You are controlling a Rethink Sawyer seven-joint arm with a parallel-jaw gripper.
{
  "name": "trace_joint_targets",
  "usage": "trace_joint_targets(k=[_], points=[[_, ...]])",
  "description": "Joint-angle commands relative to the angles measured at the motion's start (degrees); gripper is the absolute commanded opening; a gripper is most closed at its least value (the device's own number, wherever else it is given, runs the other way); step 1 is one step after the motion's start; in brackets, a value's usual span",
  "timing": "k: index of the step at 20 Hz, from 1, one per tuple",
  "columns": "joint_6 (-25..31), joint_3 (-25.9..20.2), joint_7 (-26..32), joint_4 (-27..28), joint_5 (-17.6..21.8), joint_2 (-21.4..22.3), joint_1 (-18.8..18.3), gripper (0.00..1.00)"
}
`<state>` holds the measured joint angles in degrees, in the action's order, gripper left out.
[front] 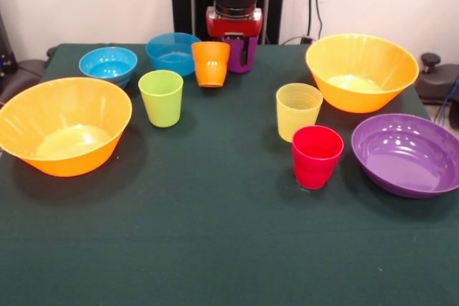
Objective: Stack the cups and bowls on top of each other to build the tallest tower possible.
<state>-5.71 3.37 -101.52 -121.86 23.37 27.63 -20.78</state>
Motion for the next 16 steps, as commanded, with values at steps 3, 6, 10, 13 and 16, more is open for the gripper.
trace_joint_targets(k=[3, 6, 10, 13, 16], points=[[-3.86, -3.31, -6.92, 5.4, 0.6, -0.19, -0.07, 0.0], [-2.09, -4.88, -6.17, 5.18, 0.96, 0.47, -1.42, 0.0], [-0.19, -6.1, -5.29, 4.59, 1.46, 1.59, -2.71, 0.0], [0.99, -6.88, -4.9, 4.22, 1.59, 2.52, -3.43, 0.0], [2.21, -7.7, -4.39, 4.02, 1.59, 3.52, -4.13, 0.0]])
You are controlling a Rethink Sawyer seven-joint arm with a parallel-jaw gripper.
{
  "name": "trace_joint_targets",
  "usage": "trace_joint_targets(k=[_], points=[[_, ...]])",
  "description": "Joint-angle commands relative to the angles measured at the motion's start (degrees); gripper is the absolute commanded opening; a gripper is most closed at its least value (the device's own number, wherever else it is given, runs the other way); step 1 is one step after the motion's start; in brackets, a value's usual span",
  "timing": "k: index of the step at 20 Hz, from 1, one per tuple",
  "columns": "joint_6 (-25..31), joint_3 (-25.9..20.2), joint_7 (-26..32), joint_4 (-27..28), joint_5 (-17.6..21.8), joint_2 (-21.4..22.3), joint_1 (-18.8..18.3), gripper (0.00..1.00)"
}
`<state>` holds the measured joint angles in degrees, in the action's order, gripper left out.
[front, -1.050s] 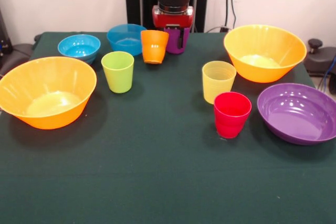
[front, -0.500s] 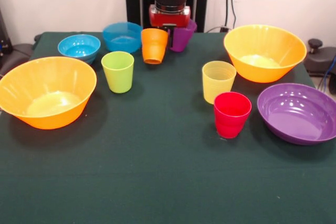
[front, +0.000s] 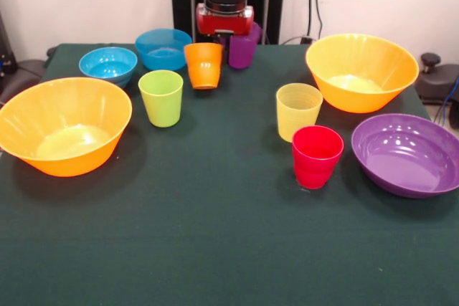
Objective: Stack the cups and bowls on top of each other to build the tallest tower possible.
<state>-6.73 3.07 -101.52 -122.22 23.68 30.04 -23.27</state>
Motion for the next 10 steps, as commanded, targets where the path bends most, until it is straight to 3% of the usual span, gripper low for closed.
trace_joint_targets(k=[1, 10], points=[[3.7, -7.84, -4.16, 4.37, 1.3, 1.39, -2.02, 0.0], [7.8, -10.09, -3.3, 4.07, 0.02, 4.5, -3.13, 0.0]])
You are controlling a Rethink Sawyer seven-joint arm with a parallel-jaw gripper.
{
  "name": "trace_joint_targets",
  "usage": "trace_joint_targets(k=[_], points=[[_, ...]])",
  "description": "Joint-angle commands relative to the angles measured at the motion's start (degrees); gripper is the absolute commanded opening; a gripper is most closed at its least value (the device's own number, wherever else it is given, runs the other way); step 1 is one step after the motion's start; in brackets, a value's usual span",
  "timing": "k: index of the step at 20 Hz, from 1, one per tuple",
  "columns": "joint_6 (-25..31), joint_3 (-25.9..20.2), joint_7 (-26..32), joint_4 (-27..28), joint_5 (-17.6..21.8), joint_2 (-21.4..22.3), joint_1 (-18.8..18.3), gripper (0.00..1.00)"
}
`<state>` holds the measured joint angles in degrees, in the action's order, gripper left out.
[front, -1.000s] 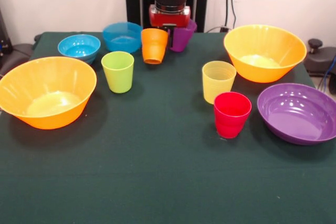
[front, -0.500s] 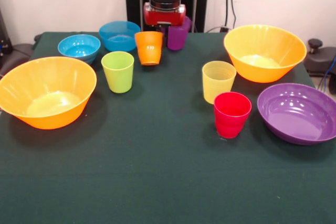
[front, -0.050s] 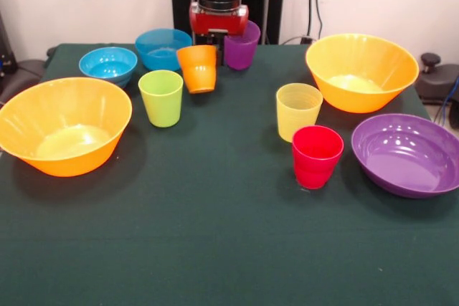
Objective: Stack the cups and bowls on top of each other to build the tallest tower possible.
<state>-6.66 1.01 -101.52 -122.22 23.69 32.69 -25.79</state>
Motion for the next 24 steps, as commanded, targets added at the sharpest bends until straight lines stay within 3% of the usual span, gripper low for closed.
trace_joint_targets(k=[1, 24], points=[[8.14, -8.17, -3.21, 4.11, -0.12, 2.1, -0.69, 0.0], [21.53, -13.86, -1.07, -0.31, -1.25, 14.21, -5.71, 0.0]])
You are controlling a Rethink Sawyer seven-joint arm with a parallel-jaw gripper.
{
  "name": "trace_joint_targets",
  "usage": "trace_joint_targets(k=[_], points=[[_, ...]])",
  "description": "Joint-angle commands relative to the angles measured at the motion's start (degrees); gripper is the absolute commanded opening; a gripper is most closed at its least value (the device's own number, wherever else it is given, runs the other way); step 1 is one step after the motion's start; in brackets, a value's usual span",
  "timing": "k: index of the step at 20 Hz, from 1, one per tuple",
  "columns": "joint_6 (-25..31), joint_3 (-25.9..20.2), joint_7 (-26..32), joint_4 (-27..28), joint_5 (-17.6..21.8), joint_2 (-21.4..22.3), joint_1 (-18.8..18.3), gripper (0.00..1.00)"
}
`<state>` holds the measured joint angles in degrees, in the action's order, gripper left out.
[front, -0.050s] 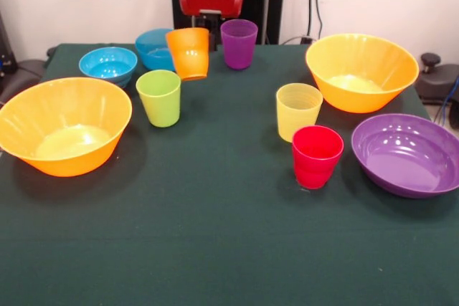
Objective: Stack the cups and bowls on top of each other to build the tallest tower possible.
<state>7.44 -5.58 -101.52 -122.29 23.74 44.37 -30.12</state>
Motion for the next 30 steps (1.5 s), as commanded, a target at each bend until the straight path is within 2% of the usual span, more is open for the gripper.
trace_joint_targets(k=[1, 10, 17, 30], points=[[7.64, -7.5, -1.05, -0.45, -1.21, 2.86, -1.65, 0.0], [9.82, -7.3, -0.69, -0.5, -0.19, 4.23, -2.48, 0.0], [11.73, -8.57, -0.83, -2.66, -1.21, 7.16, -2.92, 0.0], [9.98, -8.6, -0.11, 0.62, 1.38, 2.77, -4.54, 0.0]])
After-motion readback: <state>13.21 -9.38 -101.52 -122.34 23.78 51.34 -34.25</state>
